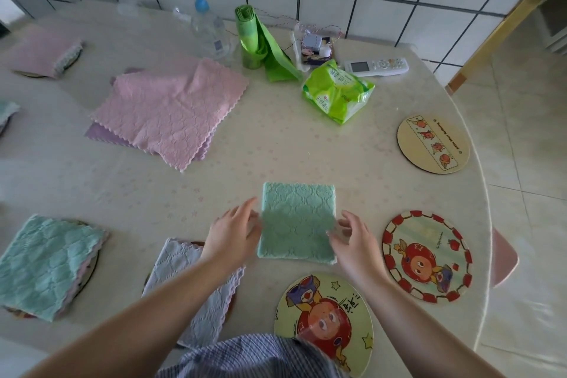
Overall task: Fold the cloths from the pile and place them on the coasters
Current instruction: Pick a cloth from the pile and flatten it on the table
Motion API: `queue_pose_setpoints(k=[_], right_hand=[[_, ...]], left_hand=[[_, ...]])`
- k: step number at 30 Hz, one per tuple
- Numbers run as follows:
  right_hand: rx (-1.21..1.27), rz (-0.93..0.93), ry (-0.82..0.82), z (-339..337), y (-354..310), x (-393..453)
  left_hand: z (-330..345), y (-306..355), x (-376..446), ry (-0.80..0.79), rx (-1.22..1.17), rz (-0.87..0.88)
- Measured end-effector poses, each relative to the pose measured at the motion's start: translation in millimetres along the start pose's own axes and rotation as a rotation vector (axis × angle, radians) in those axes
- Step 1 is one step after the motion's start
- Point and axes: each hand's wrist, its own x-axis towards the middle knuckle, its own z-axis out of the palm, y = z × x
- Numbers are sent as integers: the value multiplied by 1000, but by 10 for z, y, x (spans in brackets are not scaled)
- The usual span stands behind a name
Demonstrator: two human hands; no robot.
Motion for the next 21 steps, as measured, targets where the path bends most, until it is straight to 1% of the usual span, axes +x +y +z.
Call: queue_pose_setpoints(k=[1, 3, 5, 7, 9, 12, 13, 15, 17, 19, 21], right_hand=[[97, 71, -6, 3, -53, -4], [273, 204, -40, 1, -182, 9], [342, 278, -58, 2, -261, 23], [368, 298, -39, -9, -267, 32], [447, 326, -45, -51, -235, -7], [668, 380, -63, -143, -145, -167], [691, 378, -57, -161, -94, -238], [660, 363, -43, -183, 38, -401], [673, 364, -35, -182, 167, -600], [740, 384, -43, -163, 307, -802], [768, 394, -55, -130, 427, -996]], left_hand=[[-8, 47, -3, -70, -59, -41], [-1, 130, 50, -188, -204, -180], [-3, 186, 123, -215, -357, -319], [-29, 219, 160, -196, -431, -389], [-59, 244, 141, -201, -515, -409], [-96, 331, 15, -234, -714, -403], [-108, 376, -54, -237, -741, -389], [-103, 448, -215, -228, -768, -370], [-64, 489, -391, -211, -760, -367], [-14, 495, -575, -223, -654, -337], [49, 472, -752, -271, -558, -285]])
